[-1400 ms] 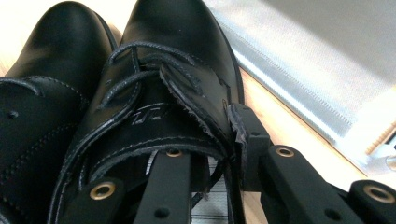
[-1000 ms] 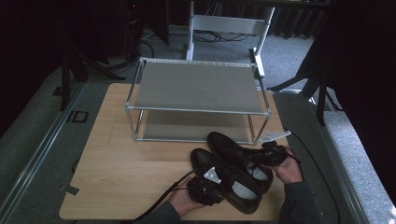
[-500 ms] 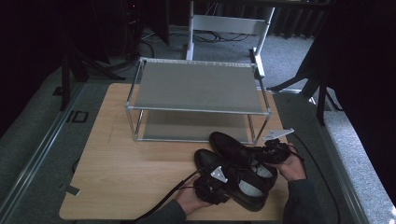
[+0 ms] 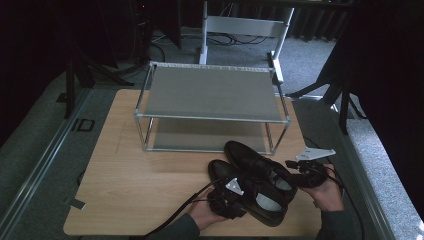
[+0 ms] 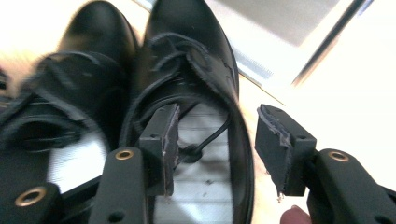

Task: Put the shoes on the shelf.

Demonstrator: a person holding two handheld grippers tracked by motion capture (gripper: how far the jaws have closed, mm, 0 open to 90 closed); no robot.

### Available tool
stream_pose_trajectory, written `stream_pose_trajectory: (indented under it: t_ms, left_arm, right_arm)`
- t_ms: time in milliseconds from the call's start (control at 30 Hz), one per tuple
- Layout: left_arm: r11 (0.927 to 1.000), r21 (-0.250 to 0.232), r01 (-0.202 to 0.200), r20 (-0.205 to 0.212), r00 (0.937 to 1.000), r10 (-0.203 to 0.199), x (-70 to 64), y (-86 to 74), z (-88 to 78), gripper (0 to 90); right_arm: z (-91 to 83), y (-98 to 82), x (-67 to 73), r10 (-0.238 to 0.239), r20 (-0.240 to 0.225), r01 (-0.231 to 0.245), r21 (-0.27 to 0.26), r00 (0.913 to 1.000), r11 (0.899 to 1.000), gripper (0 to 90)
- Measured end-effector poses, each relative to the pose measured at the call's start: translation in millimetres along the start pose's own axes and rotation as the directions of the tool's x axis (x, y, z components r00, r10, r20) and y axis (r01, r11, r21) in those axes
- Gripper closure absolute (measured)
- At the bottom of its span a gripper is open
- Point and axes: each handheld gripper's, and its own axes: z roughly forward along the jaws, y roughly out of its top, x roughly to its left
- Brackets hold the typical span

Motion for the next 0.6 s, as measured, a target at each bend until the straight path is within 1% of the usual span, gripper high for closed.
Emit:
stream_pose_trajectory:
  t_ms: [33, 67, 100, 167, 200, 267, 300, 367, 433, 467, 533, 600]
  left_arm:
    - [1.0, -0.001, 0.004, 0.001, 1.0, -0.004, -0.3, 0.1, 0.1, 70.3]
    - [1.0, 0.0, 0.004, -0.002, 1.0, -0.004, -0.7, 0.4, 0.3, 70.3]
    - [1.0, 0.001, 0.003, -0.003, 1.0, -0.003, -0.9, 0.6, 0.3, 70.3]
    - [1.0, 0.0, 0.004, -0.006, 1.0, -0.004, -1.3, 0.5, 0.6, 70.3]
    - [1.0, -0.001, 0.004, -0.007, 1.0, -0.004, -1.4, 0.5, 0.7, 70.3]
    - [1.0, -0.001, 0.004, -0.008, 1.0, -0.004, -1.5, 0.5, 0.8, 70.3]
    - [1.0, -0.002, 0.004, -0.008, 1.0, -0.004, -1.5, 0.5, 0.8, 70.3]
    - [1.0, -0.003, 0.004, -0.007, 1.0, -0.004, -1.4, 0.6, 0.9, 70.4]
    - [1.0, -0.004, 0.003, -0.007, 1.0, -0.003, -1.2, 0.5, 1.0, 70.4]
    - [1.0, -0.004, 0.003, -0.008, 1.0, -0.003, -1.3, 0.5, 1.1, 70.4]
    - [1.0, -0.003, 0.002, -0.008, 1.0, -0.002, -1.3, 0.7, 1.1, 70.4]
    - [1.0, -0.003, 0.001, -0.009, 1.0, -0.001, -1.5, 0.7, 1.2, 70.4]
  right_arm:
    - [-4.6, -1.6, 3.6, 0.006, 0.002, -0.006, -0.01, 1.0, 1.0, 50.8]
    - [-7.9, -3.0, 7.9, 0.017, -0.006, -0.017, -0.016, 0.9998, 1.0, 51.5]
    - [-10.6, -5.1, 15.0, 0.024, -0.015, -0.024, -0.004, 0.9996, 1.0, 50.6]
    - [-12.2, -8.2, 23.7, 0.014, -0.016, -0.014, 0.009, 0.9998, 1.0, 48.9]
    - [-12.6, -10.6, 28.8, 0.011, -0.026, -0.01, 0.014, 0.9996, 1.0, 46.8]
    - [-11.9, -13.8, 33.9, 0.003, -0.04, -0.001, 0.033, 0.9992, 0.999, 45.3]
    - [-10.5, -15.6, 36.0, 0.0, -0.045, 0.002, 0.045, 0.999, 0.999, 43.9]
    - [-5.8, -18.4, 37.5, 0.002, -0.034, 0.001, 0.092, 0.9994, 0.996, 42.3]
    - [0.5, -21.4, 38.5, -0.019, -0.024, 0.022, 0.143, 0.9995, 0.989, 40.0]
    - [2.4, -22.3, 38.4, -0.024, -0.029, 0.028, 0.157, 0.9993, 0.987, 39.5]
    - [5.0, -22.5, 38.8, -0.034, -0.023, 0.038, 0.171, 0.9991, 0.985, 40.8]
    - [6.6, -20.6, 39.1, -0.044, -0.017, 0.046, 0.19, 0.9989, 0.981, 44.6]
